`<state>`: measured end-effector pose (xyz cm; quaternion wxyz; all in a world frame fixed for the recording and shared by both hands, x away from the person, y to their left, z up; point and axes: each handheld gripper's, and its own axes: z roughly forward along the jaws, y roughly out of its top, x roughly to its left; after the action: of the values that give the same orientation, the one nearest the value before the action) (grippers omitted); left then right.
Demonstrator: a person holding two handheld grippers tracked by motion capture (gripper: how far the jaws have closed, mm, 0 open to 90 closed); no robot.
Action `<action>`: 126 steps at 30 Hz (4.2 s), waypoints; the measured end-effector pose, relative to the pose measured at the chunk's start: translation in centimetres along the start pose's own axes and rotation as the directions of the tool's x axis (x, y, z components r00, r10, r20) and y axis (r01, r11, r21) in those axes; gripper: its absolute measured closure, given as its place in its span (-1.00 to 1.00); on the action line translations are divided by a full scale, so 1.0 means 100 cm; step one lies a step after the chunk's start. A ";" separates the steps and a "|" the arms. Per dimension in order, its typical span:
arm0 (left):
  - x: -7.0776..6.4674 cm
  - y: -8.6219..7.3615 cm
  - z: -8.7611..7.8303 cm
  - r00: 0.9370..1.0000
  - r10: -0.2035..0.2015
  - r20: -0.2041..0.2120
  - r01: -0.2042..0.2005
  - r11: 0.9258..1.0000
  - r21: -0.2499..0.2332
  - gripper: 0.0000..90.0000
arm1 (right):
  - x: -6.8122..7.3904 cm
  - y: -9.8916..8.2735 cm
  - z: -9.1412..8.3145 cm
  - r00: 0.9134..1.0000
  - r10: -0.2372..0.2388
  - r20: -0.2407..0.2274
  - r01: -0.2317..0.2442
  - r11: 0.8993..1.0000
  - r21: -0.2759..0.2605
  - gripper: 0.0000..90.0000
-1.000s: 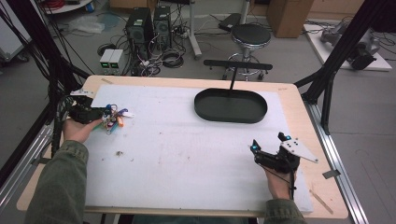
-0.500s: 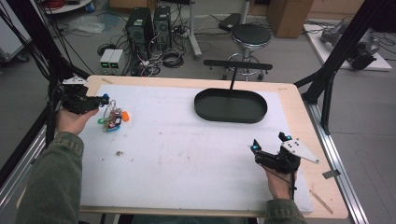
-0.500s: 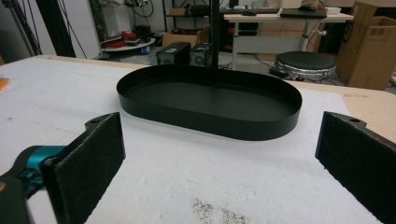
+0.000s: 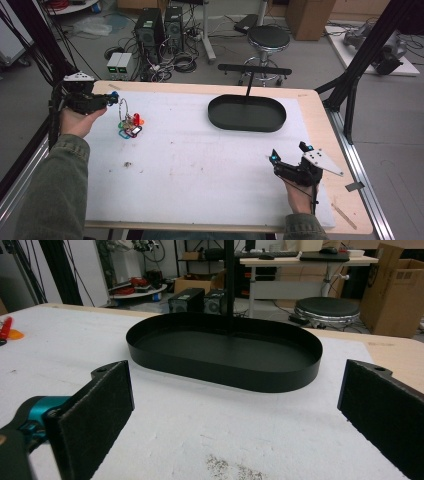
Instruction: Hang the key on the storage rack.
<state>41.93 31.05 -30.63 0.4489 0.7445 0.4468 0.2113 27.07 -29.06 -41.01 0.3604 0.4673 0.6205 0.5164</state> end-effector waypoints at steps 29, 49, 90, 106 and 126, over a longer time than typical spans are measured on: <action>-0.035 0.060 -0.009 0.993 0.096 0.071 -0.091 0.993 -0.070 0.91 | 0.000 0.000 -0.001 1.000 0.004 -0.004 -0.004 1.000 0.001 -0.99; -0.074 0.090 0.004 0.980 0.165 0.109 -0.156 0.984 -0.084 0.91 | -0.001 0.000 -0.002 1.000 0.025 -0.018 -0.025 1.000 -0.006 -0.99; -0.158 0.132 0.069 0.934 0.260 0.244 -0.245 0.965 -0.090 0.91 | 0.003 0.000 0.000 0.999 -0.001 -0.041 0.001 1.000 0.002 -0.99; -0.188 0.149 0.100 0.910 0.294 0.291 -0.270 0.955 -0.120 0.91 | 0.001 -0.001 -0.001 0.999 0.004 -0.041 -0.004 1.000 -0.003 -0.99; -0.218 0.168 0.150 0.926 0.272 0.260 -0.255 0.962 -0.099 0.92 | -0.004 -0.003 -0.008 0.999 0.026 -0.029 -0.026 1.000 -0.011 -0.99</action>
<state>49.46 1.87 -21.94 0.4969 0.8048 0.2701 0.1798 26.41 -29.63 -41.13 0.3475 0.4659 0.6164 0.5313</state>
